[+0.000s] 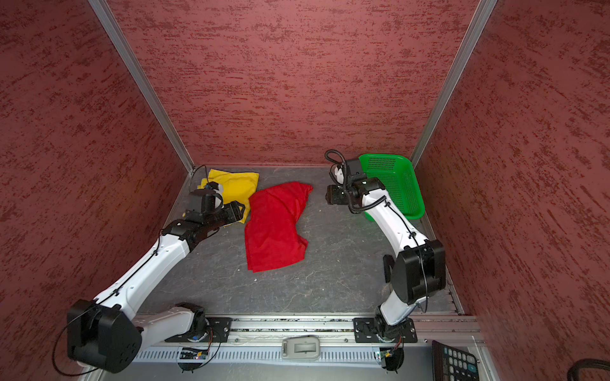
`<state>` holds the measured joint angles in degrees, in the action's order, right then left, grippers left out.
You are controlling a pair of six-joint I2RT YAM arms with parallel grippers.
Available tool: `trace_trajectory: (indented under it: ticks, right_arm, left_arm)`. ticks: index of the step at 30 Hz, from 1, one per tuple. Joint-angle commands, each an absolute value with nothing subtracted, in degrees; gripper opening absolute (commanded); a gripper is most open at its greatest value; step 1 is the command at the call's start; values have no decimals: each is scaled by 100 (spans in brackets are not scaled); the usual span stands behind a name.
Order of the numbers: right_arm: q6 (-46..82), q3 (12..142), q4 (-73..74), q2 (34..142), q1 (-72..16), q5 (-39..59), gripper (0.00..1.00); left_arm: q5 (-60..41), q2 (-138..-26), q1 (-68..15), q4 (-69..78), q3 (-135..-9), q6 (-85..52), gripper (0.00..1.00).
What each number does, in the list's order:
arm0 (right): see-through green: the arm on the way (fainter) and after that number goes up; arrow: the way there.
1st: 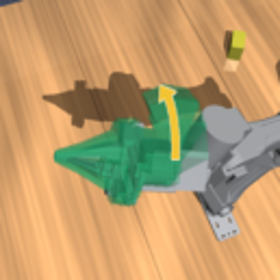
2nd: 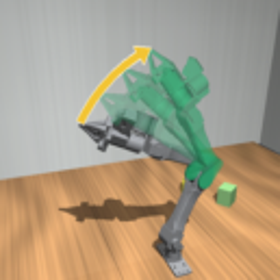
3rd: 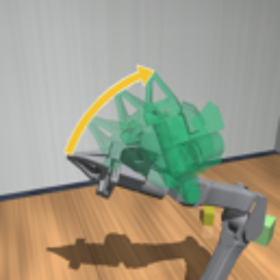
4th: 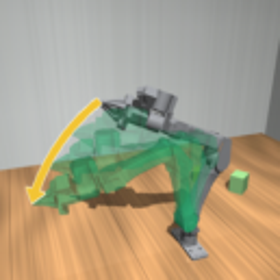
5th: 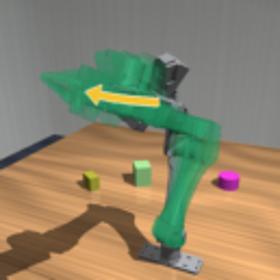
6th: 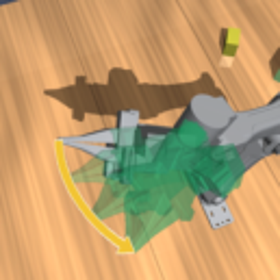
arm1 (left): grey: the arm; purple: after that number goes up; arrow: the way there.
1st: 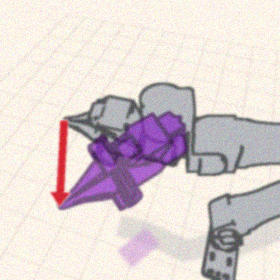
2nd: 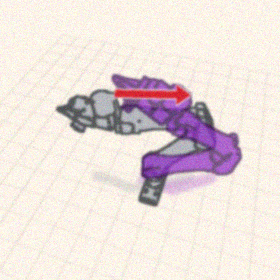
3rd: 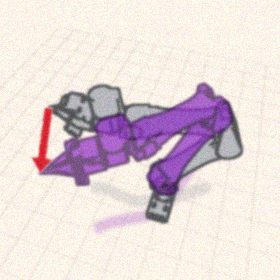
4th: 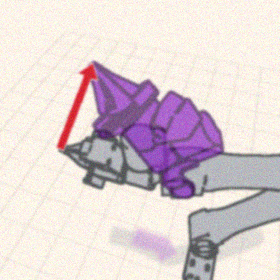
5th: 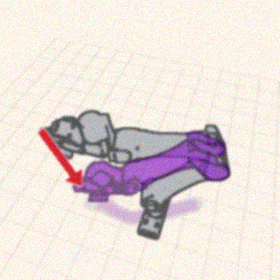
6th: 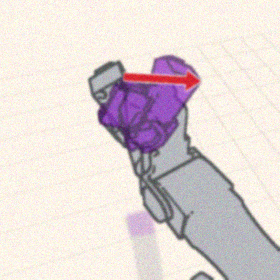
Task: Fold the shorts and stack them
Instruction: 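Carry the red garment with the right gripper and lay it beside the yellow shorts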
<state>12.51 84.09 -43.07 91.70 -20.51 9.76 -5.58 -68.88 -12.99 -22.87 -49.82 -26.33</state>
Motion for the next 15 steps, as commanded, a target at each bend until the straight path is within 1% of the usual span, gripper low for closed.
trace_trajectory:
  ticks: [1,5,6,9,11,13,14,15]
  right_arm:
    - [1576,7950,-3681,9077,-2705,1145,61]
    - [2233,7430,-2824,9437,-3252,1641,61]
    - [2383,7296,-2606,9486,-3301,1713,61]
    - [2756,6879,-1981,9613,-3348,1972,61]
    - [2844,6696,-1783,9634,-3349,2038,61]
    - [2868,6574,-1721,9643,-3350,1991,61]
    - [2872,6528,-1714,9645,-3351,1989,61]
    - [2874,6485,-1702,9646,-3350,1972,61]
  left_arm:
    - [-1106,-7214,-1377,-2189,-4656,-3514,68]
    - [-1165,-7698,-1397,-1954,-4338,-3807,68]
    - [-1222,-7822,-1397,-1814,-4273,-3852,68]
    - [-1380,-8218,-1412,-1514,-4189,-3959,63]
    - [-1418,-8469,-1448,-1381,-4197,-3990,61]
    - [-1453,-8687,-1475,-1273,-4216,-3999,57]
    - [-1465,-8784,-1492,-1205,-4221,-4015,53]
    - [-1500,-8850,-1506,-1159,-4235,-4031,47]
